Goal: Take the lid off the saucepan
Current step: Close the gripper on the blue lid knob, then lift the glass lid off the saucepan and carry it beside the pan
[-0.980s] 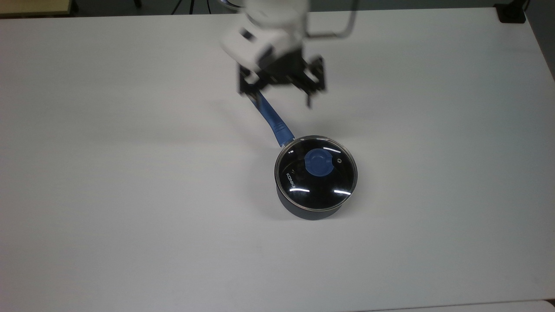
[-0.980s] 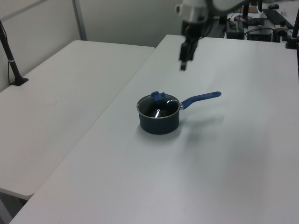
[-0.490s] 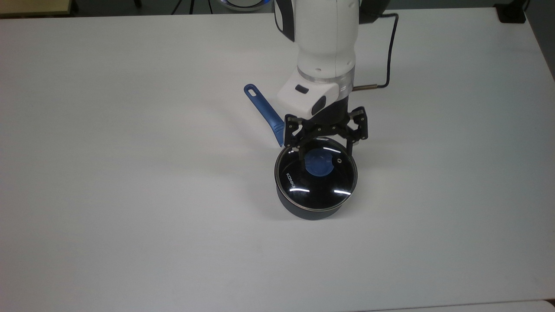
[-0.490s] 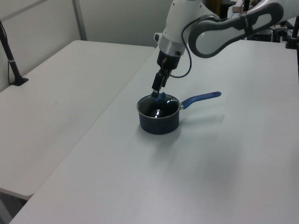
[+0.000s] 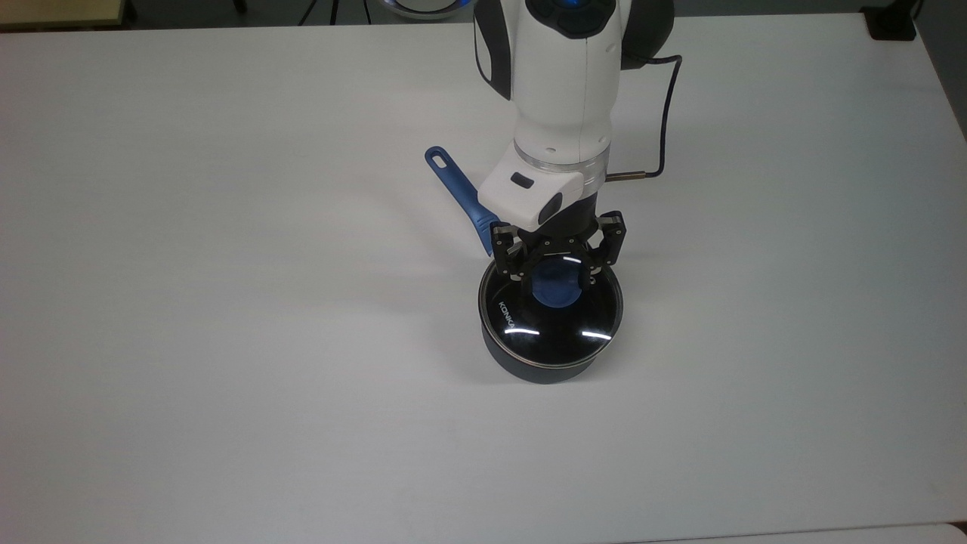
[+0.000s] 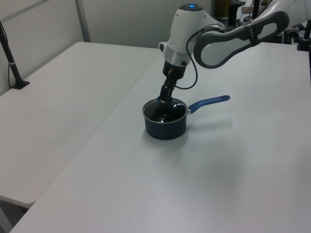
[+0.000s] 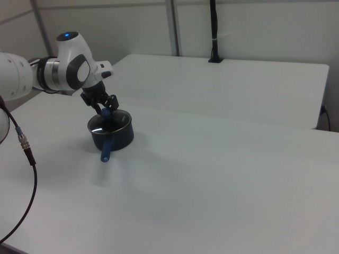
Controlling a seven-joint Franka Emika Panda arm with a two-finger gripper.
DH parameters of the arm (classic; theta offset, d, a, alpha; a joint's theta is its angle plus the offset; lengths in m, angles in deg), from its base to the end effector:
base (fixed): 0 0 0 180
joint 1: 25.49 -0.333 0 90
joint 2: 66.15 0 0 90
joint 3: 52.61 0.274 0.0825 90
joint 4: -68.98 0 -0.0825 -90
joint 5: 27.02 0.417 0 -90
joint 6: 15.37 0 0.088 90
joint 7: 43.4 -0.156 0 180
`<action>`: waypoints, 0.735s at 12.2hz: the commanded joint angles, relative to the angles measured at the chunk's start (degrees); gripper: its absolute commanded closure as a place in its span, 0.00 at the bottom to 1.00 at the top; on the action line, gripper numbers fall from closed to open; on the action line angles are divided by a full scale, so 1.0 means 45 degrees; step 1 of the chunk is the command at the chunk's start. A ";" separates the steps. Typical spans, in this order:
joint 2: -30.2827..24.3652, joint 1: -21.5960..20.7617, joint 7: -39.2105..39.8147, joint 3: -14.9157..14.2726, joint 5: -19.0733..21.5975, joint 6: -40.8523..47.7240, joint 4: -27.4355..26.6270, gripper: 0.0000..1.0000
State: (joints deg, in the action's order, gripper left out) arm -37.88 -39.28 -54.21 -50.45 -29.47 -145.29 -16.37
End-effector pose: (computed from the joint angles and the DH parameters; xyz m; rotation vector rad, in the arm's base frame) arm 0.7187 0.1994 0.3190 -3.0598 -0.1614 -0.4344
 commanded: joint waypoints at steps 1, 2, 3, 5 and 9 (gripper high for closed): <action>0.0122 -0.0139 -0.0118 -0.0168 -0.0138 -0.0113 0.0276 0.52; 0.0064 -0.0119 -0.0098 -0.0168 -0.0138 -0.0113 0.0276 0.56; -0.0091 -0.0080 -0.0079 -0.0188 -0.0177 -0.0093 0.0257 0.59; -0.0734 0.0346 -0.0059 -0.0207 -0.0158 0.0100 0.0140 0.59; -0.2392 0.2452 0.1596 -0.0090 -0.0060 0.1020 -0.1610 0.59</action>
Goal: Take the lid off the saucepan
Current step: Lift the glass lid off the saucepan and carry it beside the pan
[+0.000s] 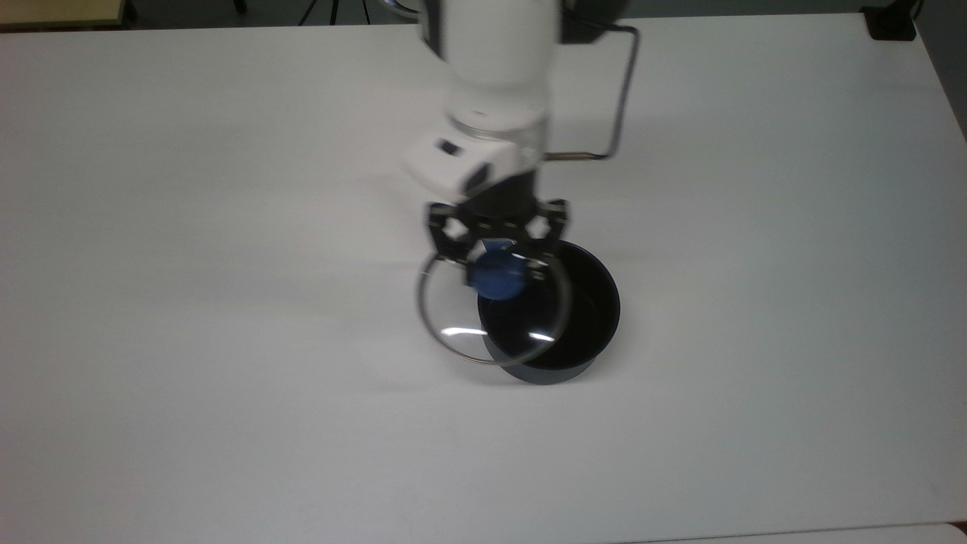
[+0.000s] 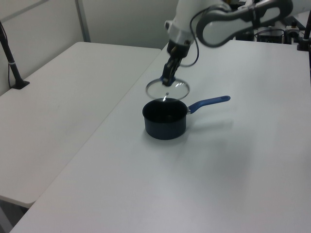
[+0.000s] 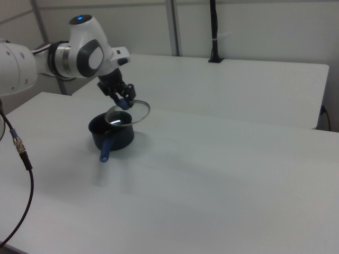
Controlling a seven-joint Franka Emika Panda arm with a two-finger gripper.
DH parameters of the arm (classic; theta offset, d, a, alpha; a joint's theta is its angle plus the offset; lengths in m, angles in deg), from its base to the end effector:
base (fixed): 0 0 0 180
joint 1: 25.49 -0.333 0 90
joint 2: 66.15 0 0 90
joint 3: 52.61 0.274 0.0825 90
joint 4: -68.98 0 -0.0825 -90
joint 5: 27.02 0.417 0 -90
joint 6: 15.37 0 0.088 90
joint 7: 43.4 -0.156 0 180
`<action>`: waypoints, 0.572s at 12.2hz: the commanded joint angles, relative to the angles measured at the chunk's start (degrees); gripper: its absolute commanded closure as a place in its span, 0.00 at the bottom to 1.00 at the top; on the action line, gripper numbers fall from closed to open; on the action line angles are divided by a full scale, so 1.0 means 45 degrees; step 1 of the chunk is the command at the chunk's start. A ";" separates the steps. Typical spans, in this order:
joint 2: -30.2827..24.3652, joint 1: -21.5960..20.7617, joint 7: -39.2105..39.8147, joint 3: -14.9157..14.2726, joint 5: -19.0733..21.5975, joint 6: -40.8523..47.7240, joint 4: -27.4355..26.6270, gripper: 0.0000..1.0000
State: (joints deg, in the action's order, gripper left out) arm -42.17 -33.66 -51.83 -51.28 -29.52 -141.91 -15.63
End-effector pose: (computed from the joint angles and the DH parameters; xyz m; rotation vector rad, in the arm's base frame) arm 0.7308 0.1172 0.3739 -3.0833 -0.0549 -0.4885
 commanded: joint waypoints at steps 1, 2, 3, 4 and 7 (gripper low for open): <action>-0.1907 0.1885 0.1557 0.0134 -0.0029 0.0269 -0.2712 0.59; -0.2337 0.2356 0.2084 0.0134 -0.0048 0.0250 -0.3649 0.59; -0.2728 0.2825 0.2689 0.0134 -0.0049 0.0076 -0.4587 0.59; -0.3100 0.3236 0.3294 0.0134 -0.0049 -0.0023 -0.5234 0.59; -0.4001 0.3241 0.3926 0.0134 -0.0068 -0.1228 -0.7735 0.59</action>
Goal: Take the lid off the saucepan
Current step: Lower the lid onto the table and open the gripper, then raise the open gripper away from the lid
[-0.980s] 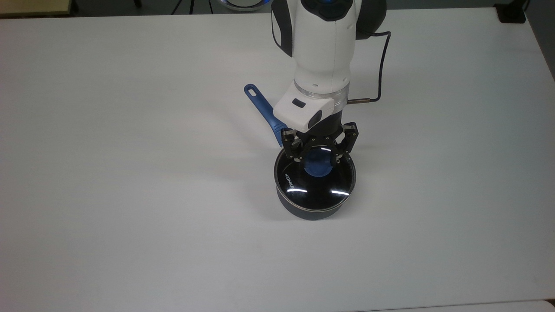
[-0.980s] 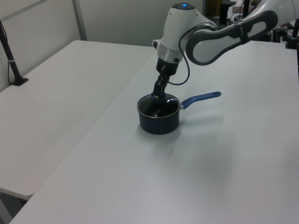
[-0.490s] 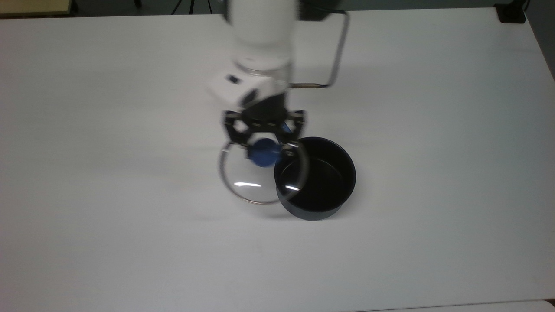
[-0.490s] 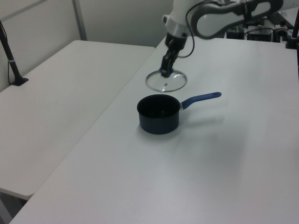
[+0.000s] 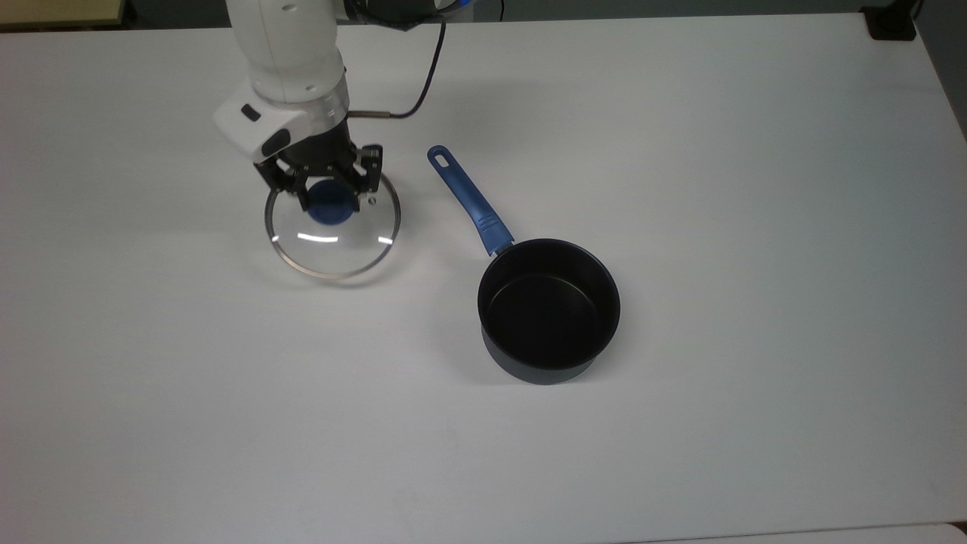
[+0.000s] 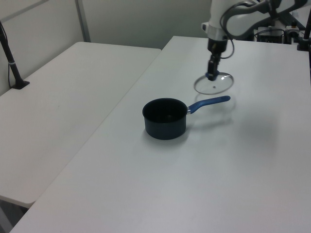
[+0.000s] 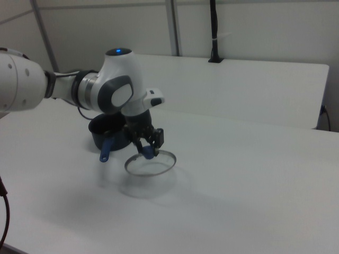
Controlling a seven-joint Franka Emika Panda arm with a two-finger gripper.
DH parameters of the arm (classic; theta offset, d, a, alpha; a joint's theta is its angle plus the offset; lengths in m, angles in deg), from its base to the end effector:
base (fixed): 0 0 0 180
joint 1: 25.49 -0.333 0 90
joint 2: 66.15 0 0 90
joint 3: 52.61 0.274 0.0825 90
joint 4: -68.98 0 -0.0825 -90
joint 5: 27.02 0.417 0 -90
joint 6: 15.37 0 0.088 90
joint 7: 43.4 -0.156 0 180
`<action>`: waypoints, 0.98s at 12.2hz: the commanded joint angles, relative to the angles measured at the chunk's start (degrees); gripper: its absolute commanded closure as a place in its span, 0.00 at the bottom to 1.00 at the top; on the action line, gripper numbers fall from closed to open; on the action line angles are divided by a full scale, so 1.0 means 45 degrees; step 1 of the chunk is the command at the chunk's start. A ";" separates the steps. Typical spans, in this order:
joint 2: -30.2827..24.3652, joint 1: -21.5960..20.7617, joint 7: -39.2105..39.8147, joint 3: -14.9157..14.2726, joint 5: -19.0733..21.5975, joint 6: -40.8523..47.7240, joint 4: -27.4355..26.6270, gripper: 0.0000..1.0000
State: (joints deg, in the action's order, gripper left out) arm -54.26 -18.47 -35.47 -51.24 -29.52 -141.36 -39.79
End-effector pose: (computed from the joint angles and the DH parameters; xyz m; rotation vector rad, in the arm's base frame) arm 0.6367 -0.0664 0.2954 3.0947 0.0976 0.1375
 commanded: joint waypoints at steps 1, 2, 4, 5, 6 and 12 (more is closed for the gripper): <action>-0.1142 -0.0233 0.0193 0.0144 -0.0068 -0.1687 -0.2489 0.59; -0.0947 -0.0330 0.0095 0.0144 -0.0068 -0.1748 -0.2567 0.59; -0.0790 -0.0429 0.0075 0.0144 -0.0068 -0.1613 -0.2646 0.37; -0.0673 -0.0429 0.0075 0.0144 -0.0068 -0.1457 -0.2646 0.25; -0.0652 -0.0390 0.0075 0.0144 -0.0126 -0.1030 -0.2549 0.07; -0.1353 -0.0330 -0.0722 0.0085 -0.0166 0.4119 0.1603 0.00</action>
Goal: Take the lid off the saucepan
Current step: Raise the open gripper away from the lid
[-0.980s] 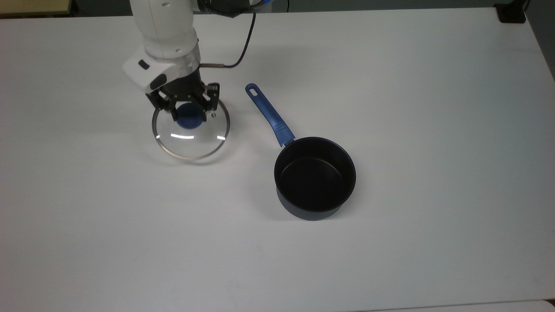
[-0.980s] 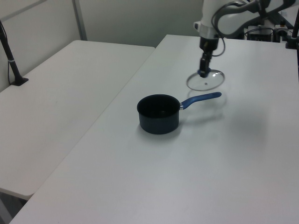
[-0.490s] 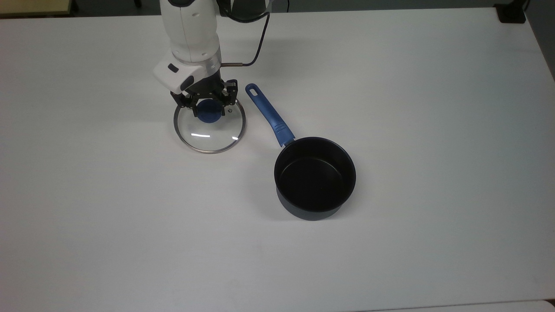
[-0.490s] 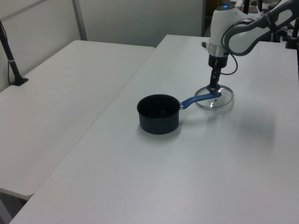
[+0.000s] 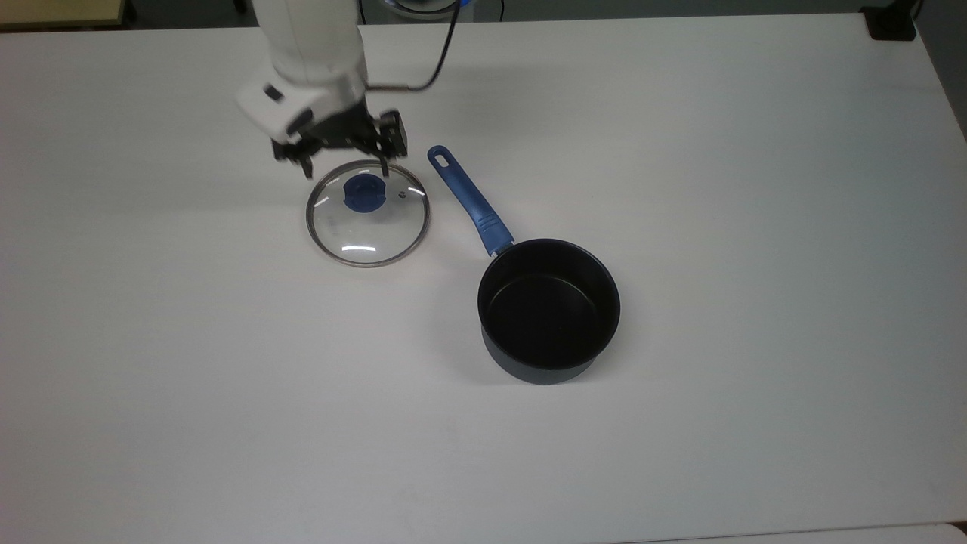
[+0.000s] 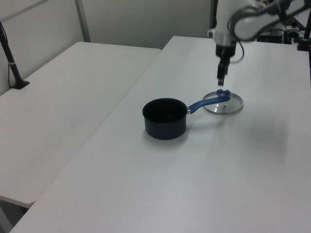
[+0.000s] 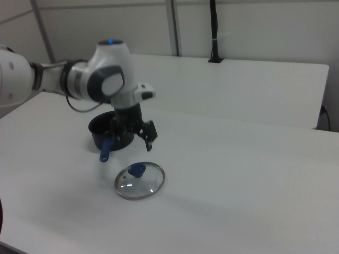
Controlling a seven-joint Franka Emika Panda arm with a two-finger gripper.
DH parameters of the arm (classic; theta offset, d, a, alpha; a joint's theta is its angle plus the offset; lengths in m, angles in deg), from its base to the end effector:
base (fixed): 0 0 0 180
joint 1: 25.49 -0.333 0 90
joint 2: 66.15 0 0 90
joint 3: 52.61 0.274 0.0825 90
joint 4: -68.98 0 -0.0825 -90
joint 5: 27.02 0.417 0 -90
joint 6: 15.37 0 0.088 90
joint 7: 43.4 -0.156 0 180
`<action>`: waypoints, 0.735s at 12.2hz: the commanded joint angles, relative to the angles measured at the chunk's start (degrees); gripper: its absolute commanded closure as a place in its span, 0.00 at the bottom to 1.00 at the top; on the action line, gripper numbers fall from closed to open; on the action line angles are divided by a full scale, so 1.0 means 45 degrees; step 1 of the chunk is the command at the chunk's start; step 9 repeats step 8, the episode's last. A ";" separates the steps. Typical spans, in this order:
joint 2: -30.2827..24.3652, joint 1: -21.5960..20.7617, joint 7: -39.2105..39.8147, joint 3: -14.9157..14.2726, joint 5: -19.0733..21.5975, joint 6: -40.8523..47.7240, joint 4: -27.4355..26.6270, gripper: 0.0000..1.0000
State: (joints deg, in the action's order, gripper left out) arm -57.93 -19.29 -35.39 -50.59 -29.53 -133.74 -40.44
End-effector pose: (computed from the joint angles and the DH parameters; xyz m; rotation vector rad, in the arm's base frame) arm 0.6166 -0.0494 0.3173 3.1038 0.1351 0.0143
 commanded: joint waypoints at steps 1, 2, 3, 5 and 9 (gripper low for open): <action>-0.0808 -0.0226 -0.1014 -0.0039 -0.0165 0.3424 0.2338 0.00; -0.1198 -0.0323 -0.1268 -0.0038 -0.0165 0.4014 0.2749 0.00; -0.1492 -0.0788 -0.1464 -0.0193 -0.0145 0.4523 0.2966 0.00; -0.1689 -0.2016 -0.2806 -0.0757 -0.0165 0.5093 0.3222 0.00; -0.2060 -0.2668 -0.3106 -0.1210 -0.0048 0.5621 0.3222 0.00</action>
